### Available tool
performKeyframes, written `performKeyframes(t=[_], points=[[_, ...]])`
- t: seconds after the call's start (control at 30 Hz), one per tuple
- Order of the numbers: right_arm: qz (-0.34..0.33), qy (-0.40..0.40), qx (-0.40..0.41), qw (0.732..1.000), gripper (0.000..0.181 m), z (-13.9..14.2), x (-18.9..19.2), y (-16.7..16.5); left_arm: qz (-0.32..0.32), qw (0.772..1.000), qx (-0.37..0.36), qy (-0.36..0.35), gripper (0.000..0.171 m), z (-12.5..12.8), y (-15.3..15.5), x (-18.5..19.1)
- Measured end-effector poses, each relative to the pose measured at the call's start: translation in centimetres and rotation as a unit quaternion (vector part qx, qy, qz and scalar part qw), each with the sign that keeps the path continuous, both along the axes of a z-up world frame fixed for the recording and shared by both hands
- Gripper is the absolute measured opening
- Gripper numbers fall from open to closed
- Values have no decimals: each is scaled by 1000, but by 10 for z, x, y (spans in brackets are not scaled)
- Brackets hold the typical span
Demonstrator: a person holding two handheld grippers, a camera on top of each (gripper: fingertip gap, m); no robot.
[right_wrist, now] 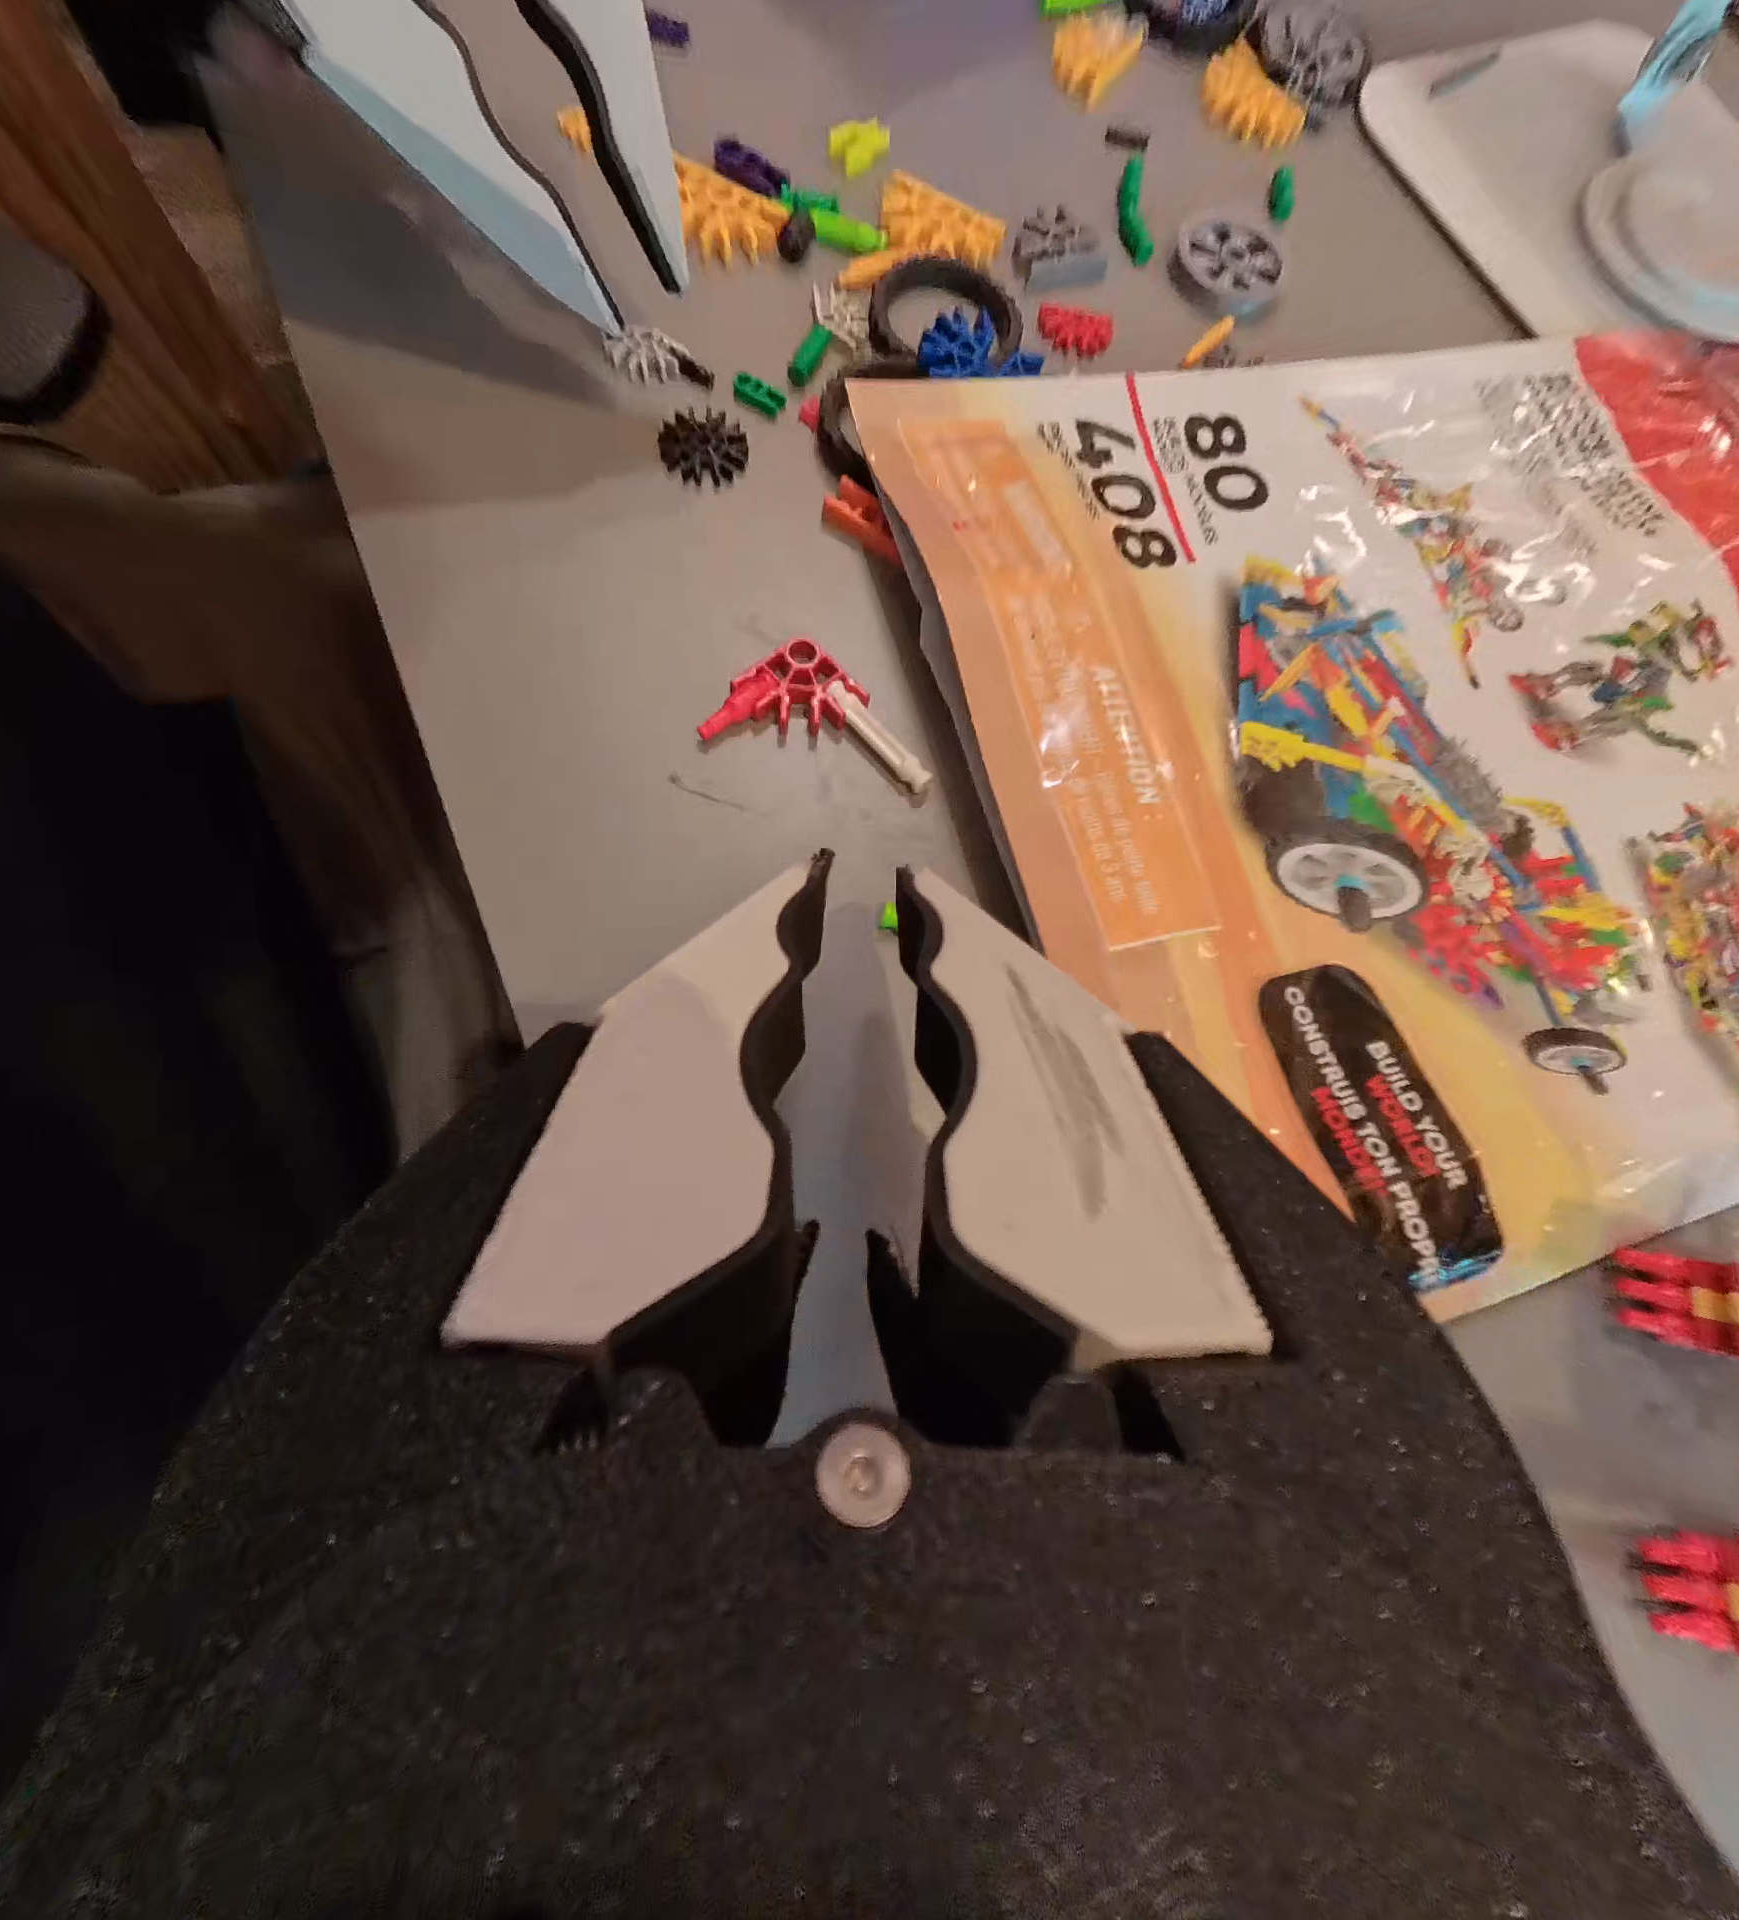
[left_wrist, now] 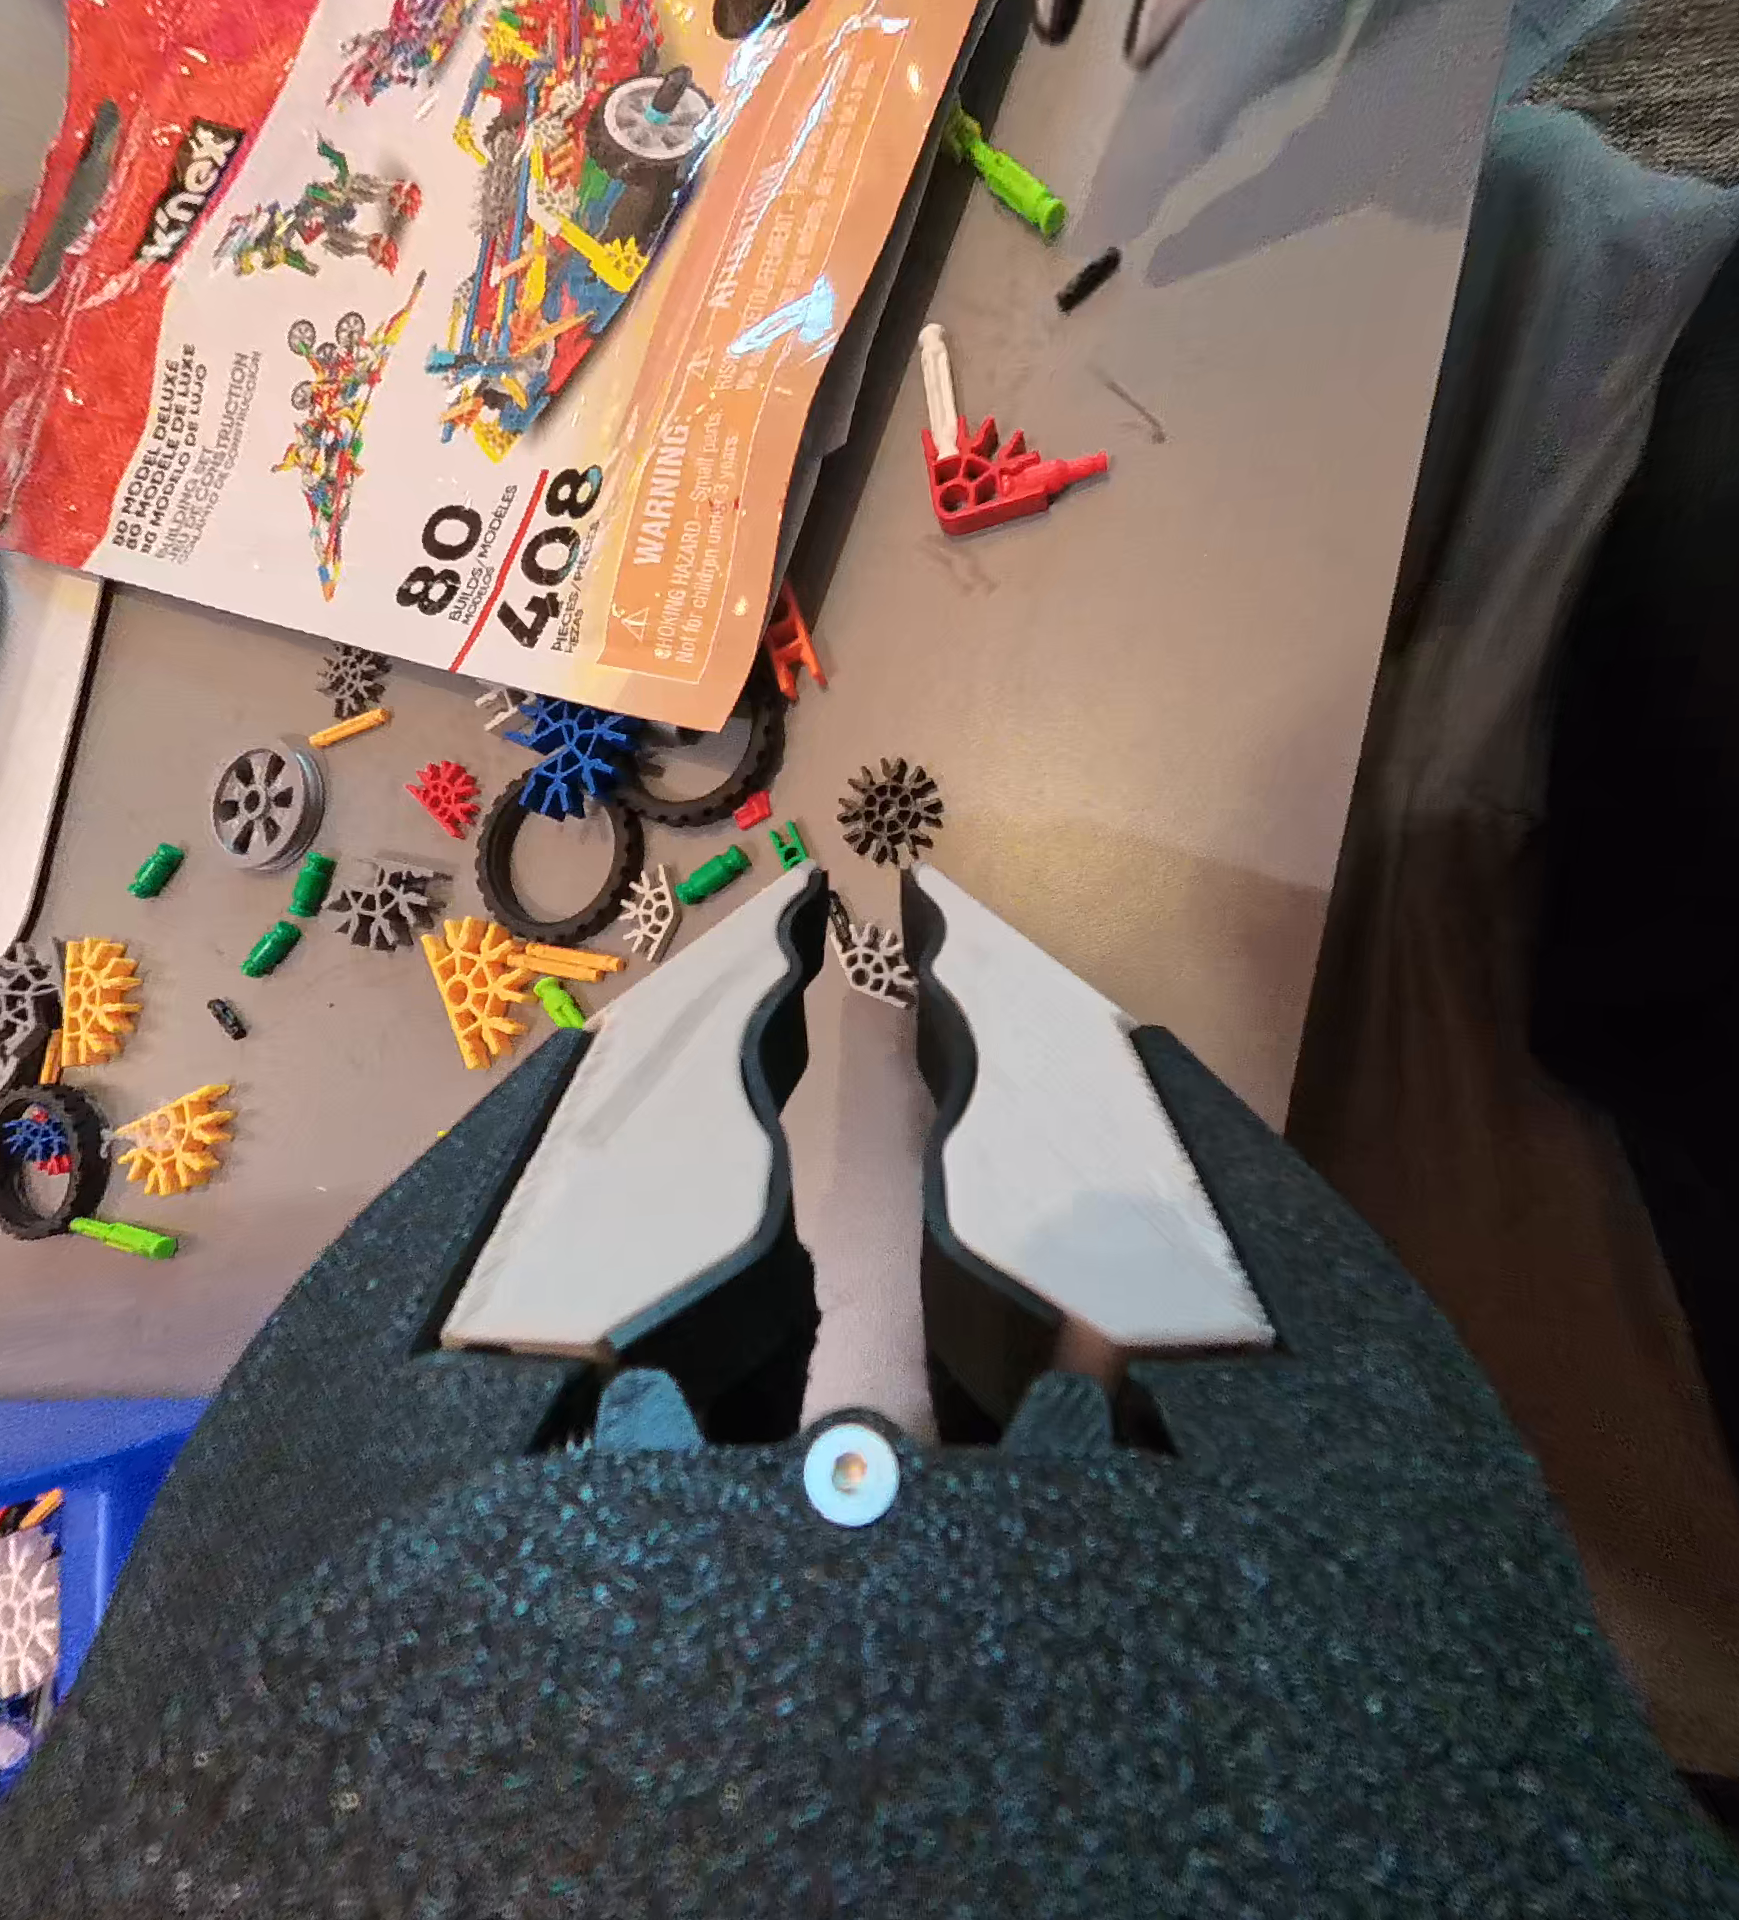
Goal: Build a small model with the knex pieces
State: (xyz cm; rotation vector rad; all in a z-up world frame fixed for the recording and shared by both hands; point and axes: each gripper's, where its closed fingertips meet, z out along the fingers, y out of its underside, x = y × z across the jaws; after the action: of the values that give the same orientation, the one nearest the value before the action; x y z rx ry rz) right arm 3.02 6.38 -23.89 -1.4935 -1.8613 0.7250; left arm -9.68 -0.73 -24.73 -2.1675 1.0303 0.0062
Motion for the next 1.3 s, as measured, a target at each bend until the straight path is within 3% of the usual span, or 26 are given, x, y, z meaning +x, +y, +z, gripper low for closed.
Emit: performKeyframes(t=[0.3,0.6,0.97,1.3], points=[[6,-45,11,999,10,-28,-9,-2,-1,1000,-21,-5,16,-10,0,7],[5,-37,8,999,1,-28,-11,0,-13,1000,-28,0,17,-15,8,6],[92,9,21,995,0,2,-55,-27,-26,999,-30,-5,11,-19,9,9],[188,-18,48,981,0,-16,-92,-42,-82,996,-36,-10,6,-19,7,18]])
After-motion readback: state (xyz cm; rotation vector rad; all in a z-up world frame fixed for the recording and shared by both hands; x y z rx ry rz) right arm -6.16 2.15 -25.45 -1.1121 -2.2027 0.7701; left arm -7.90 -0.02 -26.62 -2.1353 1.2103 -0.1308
